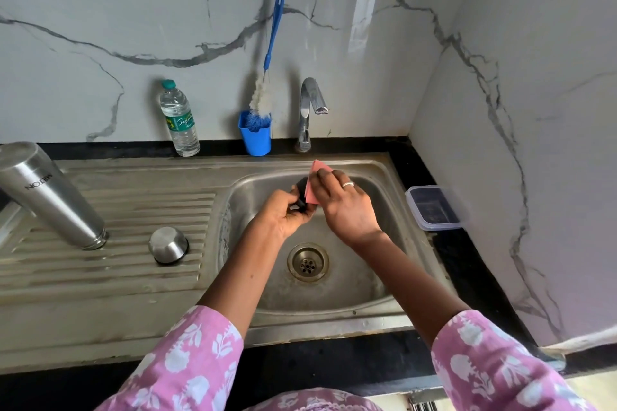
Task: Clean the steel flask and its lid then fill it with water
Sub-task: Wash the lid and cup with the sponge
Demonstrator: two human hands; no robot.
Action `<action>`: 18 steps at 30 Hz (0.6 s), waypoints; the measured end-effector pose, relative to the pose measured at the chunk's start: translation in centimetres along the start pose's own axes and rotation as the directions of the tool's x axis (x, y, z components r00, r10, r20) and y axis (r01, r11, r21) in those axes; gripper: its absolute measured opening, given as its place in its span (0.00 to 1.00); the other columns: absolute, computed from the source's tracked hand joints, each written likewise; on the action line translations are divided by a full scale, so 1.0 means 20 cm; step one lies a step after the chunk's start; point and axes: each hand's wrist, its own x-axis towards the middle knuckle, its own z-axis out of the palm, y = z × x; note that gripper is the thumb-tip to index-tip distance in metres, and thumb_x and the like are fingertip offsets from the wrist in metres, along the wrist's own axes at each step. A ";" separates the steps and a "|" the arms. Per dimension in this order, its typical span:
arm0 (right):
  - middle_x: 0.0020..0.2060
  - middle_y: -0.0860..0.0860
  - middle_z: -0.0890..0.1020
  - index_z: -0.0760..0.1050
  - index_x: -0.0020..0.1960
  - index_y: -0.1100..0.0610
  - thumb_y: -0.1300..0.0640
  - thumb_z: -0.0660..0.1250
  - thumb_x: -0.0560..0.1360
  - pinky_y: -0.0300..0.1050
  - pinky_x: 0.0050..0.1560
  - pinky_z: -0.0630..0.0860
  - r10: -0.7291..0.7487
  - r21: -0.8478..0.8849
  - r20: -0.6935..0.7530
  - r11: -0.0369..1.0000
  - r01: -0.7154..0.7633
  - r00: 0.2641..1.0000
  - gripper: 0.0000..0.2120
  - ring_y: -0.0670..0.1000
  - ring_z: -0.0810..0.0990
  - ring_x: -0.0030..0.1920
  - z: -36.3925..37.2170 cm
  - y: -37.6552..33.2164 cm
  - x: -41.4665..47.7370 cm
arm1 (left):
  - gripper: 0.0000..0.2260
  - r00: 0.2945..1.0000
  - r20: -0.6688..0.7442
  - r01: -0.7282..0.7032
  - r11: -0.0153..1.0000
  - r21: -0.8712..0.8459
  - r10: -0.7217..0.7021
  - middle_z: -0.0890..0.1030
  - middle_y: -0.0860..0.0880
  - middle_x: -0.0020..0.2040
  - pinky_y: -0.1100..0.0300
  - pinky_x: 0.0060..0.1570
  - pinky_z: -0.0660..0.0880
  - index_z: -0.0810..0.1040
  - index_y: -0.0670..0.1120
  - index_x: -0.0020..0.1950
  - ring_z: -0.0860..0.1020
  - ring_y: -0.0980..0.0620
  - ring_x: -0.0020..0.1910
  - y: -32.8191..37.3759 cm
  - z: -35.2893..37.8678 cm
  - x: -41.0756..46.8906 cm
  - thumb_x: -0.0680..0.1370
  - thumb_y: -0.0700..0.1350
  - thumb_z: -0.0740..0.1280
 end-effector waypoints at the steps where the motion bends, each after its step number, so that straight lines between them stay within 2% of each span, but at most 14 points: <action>1: 0.52 0.57 0.80 0.77 0.60 0.62 0.60 0.53 0.70 0.46 0.31 0.78 0.033 0.009 -0.003 0.999 -0.033 0.999 0.23 0.58 0.81 0.46 0.00 0.01 0.01 | 0.11 0.999 0.033 0.033 0.999 -0.034 -0.032 0.75 0.41 0.43 0.59 0.35 0.77 0.73 0.37 0.45 0.73 0.48 0.40 -0.01 0.00 -0.01 0.81 0.33 0.52; 3: 0.53 0.56 0.79 0.76 0.62 0.61 0.60 0.61 0.71 0.46 0.28 0.77 0.131 0.083 0.069 0.987 -0.136 0.989 0.20 0.58 0.80 0.44 -0.03 0.00 0.04 | 0.10 0.995 0.080 0.069 0.995 -0.076 -0.063 0.74 0.38 0.44 0.60 0.37 0.76 0.72 0.35 0.47 0.73 0.46 0.41 -0.02 0.00 -0.02 0.81 0.33 0.52; 5: 0.59 0.56 0.76 0.72 0.66 0.59 0.59 0.68 0.72 0.50 0.34 0.77 0.222 0.195 0.203 0.945 -0.262 0.954 0.23 0.60 0.79 0.47 -0.05 0.00 0.08 | 0.10 0.990 0.116 0.087 0.992 -0.087 -0.077 0.74 0.36 0.46 0.59 0.41 0.72 0.72 0.34 0.49 0.73 0.44 0.43 -0.03 0.00 -0.03 0.81 0.33 0.51; 7: 0.65 0.53 0.71 0.67 0.70 0.55 0.57 0.66 0.75 0.53 0.44 0.77 0.248 0.198 0.308 0.928 -0.317 0.919 0.24 0.60 0.77 0.54 -0.06 0.03 0.11 | 0.10 0.986 0.148 0.090 0.992 -0.092 -0.076 0.73 0.34 0.48 0.59 0.40 0.72 0.71 0.34 0.50 0.72 0.43 0.44 -0.03 -0.01 -0.04 0.81 0.33 0.51; 10: 0.64 0.52 0.70 0.67 0.69 0.53 0.58 0.63 0.77 0.53 0.48 0.75 0.254 0.176 0.362 0.926 -0.333 0.897 0.21 0.59 0.76 0.57 -0.06 0.07 0.15 | 0.09 0.982 0.168 0.103 0.993 -0.060 -0.092 0.73 0.34 0.51 0.60 0.37 0.74 0.71 0.35 0.53 0.73 0.43 0.46 -0.03 -0.03 -0.04 0.81 0.33 0.52; 13: 0.62 0.54 0.71 0.66 0.67 0.56 0.60 0.59 0.78 0.52 0.45 0.75 0.232 0.089 0.327 0.957 -0.275 0.916 0.18 0.59 0.77 0.55 -0.07 0.05 0.13 | 0.10 0.983 0.171 0.086 0.992 -0.094 -0.069 0.74 0.35 0.50 0.60 0.40 0.72 0.71 0.35 0.53 0.74 0.43 0.46 -0.04 -0.02 -0.04 0.80 0.31 0.50; 15: 0.59 0.56 0.72 0.67 0.66 0.59 0.61 0.59 0.77 0.50 0.38 0.74 0.245 0.047 0.271 0.963 -0.267 0.931 0.18 0.59 0.79 0.50 -0.08 0.02 0.10 | 0.12 0.986 0.160 0.058 0.993 -0.103 -0.041 0.74 0.35 0.48 0.58 0.43 0.71 0.71 0.36 0.51 0.74 0.43 0.45 -0.04 0.00 -0.05 0.80 0.30 0.49; 18: 0.47 0.59 0.78 0.75 0.58 0.63 0.64 0.68 0.68 0.44 0.24 0.70 0.255 0.034 0.176 0.964 -0.265 0.951 0.18 0.59 0.80 0.36 -0.07 -0.01 0.06 | 0.12 0.990 0.136 0.043 0.993 -0.108 -0.028 0.74 0.36 0.48 0.57 0.46 0.71 0.71 0.36 0.51 0.74 0.44 0.45 -0.06 0.02 -0.04 0.80 0.31 0.48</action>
